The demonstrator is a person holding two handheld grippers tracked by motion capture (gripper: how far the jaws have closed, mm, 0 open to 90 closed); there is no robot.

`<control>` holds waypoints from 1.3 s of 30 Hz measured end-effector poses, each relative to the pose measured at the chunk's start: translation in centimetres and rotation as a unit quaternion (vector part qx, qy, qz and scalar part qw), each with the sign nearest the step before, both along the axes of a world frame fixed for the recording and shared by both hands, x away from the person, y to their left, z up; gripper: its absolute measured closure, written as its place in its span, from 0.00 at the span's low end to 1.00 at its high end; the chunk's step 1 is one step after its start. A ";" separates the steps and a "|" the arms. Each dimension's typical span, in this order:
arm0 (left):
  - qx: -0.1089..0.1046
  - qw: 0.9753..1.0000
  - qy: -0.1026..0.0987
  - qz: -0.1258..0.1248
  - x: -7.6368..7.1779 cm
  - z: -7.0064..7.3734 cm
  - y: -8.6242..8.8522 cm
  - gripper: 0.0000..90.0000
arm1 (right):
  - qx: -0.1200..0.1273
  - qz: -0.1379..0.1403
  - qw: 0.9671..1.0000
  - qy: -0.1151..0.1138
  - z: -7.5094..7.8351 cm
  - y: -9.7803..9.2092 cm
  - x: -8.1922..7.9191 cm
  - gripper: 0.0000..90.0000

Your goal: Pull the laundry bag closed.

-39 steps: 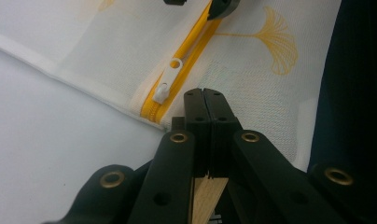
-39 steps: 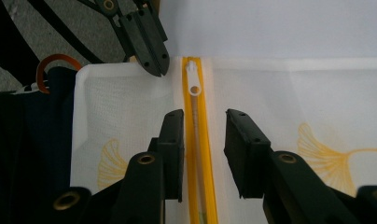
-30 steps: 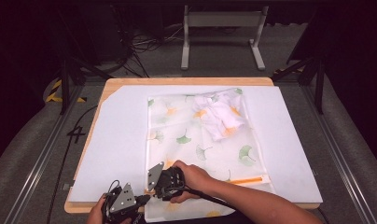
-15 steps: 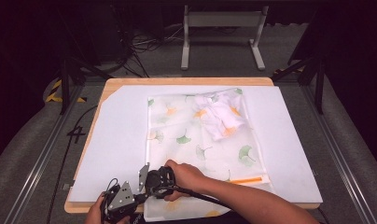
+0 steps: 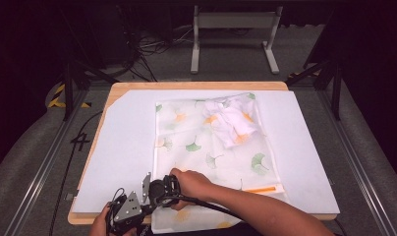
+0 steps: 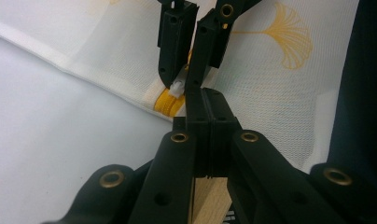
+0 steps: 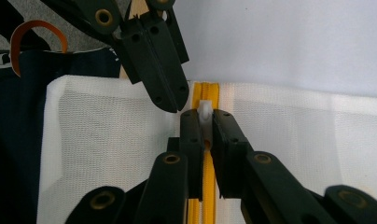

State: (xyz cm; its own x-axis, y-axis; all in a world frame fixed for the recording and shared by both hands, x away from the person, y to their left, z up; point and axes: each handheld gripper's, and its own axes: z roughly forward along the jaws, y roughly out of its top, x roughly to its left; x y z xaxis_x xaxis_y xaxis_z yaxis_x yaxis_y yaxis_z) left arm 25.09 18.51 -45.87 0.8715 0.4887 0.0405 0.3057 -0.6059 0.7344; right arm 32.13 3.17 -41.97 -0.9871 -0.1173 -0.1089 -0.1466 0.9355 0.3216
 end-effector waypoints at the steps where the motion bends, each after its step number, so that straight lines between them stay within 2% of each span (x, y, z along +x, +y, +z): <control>1: -0.002 1.000 0.001 0.000 0.0 0.0 0.0 1.00 | -0.002 0.001 1.000 -0.001 0.0 0.0 0.0 0.93; 10: -0.007 1.000 0.005 0.007 0.1 -0.1 0.0 1.00 | -0.007 0.007 1.000 -0.021 0.0 -0.1 -0.4 0.94; 16: 0.000 1.000 0.002 0.008 0.0 0.0 0.0 1.00 | -0.007 0.004 1.000 -0.020 0.0 -0.3 -0.5 0.94; 19: -0.007 1.000 0.008 0.011 0.0 -0.1 0.0 1.00 | -0.006 0.003 1.000 -0.019 0.0 -0.5 -0.4 0.94; 39: -0.008 1.000 0.019 0.016 0.1 0.0 0.0 1.00 | 0.007 -0.005 1.000 -0.019 -0.1 -1.4 -0.6 0.94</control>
State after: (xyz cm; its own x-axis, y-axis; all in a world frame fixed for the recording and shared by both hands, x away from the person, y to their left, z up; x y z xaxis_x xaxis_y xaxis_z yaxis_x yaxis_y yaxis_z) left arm 25.22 18.53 -45.90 0.8567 0.5158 0.0006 0.3513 -0.5842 0.7316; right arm 31.57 1.73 -42.06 -0.9834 -0.1048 -0.1482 -0.1490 0.9325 0.3290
